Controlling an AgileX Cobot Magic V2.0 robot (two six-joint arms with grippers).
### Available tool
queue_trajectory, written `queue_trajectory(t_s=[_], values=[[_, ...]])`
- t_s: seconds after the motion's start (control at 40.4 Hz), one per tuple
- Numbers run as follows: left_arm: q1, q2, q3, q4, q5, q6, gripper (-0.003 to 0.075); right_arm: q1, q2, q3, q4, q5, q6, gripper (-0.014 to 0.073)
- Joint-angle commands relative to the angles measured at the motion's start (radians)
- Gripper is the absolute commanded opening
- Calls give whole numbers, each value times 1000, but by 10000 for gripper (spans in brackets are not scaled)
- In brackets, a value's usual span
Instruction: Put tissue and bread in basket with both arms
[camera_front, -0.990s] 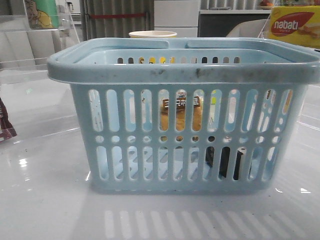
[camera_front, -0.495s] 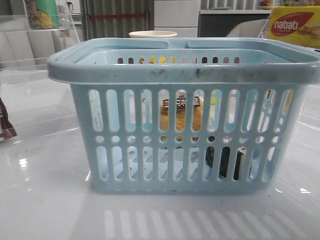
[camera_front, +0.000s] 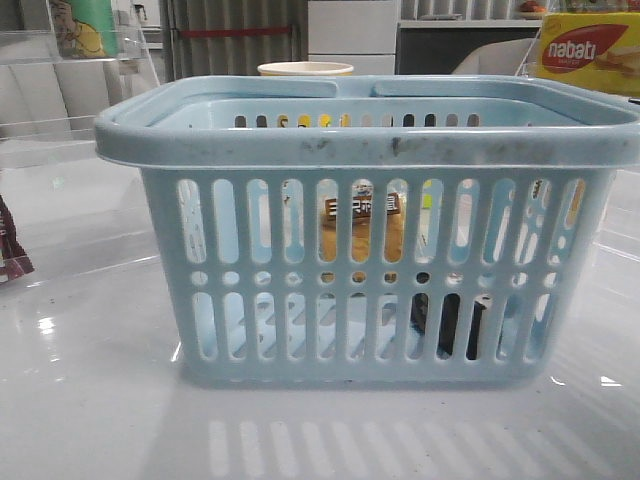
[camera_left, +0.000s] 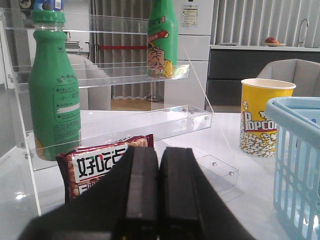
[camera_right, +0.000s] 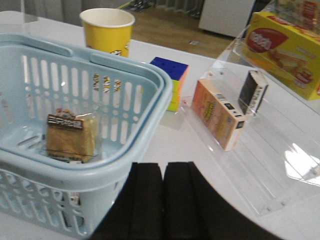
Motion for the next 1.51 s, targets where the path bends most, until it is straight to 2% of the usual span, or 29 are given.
queue_trajectory(t_s=[0.0, 0.248, 0.545, 1.114, 1.188, 1.312, 1.387, 1.486], values=[[0, -18, 5, 0, -89, -5, 93, -39, -94, 80, 20, -153, -8, 57], [0, -17, 5, 0, -89, -5, 93, -80, -274, 289, 20, -245, -8, 57], [0, -17, 5, 0, -89, -5, 93, -81, -368, 425, 21, -319, -8, 57], [0, -17, 5, 0, -89, -5, 93, -83, -368, 423, 2, -342, 3, 57], [0, -17, 5, 0, -89, -5, 93, -83, -368, 423, -100, -376, 101, 57], [0, -17, 5, 0, -89, -5, 93, -83, -369, 423, -302, -451, 380, 57], [0, -17, 5, 0, -89, -5, 93, -83, -369, 423, -351, -475, 492, 57], [0, -17, 5, 0, -89, -5, 93, -83, -369, 423, -351, -473, 522, 57]])
